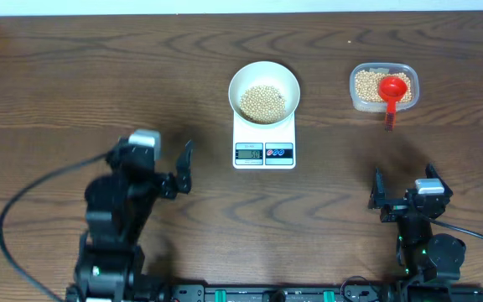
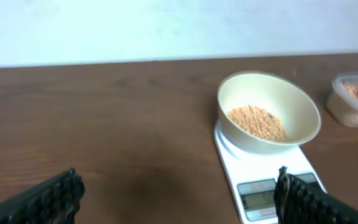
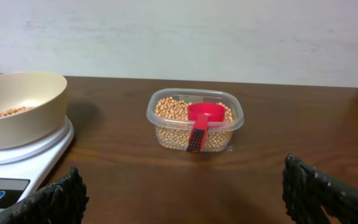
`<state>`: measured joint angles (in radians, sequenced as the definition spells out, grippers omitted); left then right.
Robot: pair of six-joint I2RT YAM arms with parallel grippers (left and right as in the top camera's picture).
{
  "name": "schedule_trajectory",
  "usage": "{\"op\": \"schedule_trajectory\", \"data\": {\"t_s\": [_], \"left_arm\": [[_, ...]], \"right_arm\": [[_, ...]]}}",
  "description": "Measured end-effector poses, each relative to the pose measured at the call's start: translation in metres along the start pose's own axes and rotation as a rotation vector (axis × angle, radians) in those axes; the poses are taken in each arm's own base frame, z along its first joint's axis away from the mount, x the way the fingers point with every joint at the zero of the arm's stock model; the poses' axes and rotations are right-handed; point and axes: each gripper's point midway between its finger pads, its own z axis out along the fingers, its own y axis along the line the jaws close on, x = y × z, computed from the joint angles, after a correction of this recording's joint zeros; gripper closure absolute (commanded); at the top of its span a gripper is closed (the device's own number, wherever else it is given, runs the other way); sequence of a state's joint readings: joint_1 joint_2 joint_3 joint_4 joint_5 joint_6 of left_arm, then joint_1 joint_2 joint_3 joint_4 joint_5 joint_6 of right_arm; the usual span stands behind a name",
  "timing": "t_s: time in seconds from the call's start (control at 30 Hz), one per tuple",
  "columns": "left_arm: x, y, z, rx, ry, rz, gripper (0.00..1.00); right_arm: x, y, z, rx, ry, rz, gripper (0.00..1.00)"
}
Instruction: Scoop item into bowl and weigh 50g on scale
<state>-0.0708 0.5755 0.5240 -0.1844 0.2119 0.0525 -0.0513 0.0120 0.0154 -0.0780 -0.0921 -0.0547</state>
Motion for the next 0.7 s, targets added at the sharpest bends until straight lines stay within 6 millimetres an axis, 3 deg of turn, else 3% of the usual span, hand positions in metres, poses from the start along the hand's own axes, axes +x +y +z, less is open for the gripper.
{"op": "schedule_trajectory", "data": {"t_s": [0.33,0.7], "left_arm": [[0.041,0.029,-0.022,-0.136,-0.146,-0.005,0.0],[0.074,0.04,-0.015,-0.194,-0.195,0.045,0.0]], "right_arm": [[0.0,0.0,0.0,0.0,0.0,0.0,0.01],[0.0,0.0,0.0,0.0,0.0,0.0,0.01]]}}
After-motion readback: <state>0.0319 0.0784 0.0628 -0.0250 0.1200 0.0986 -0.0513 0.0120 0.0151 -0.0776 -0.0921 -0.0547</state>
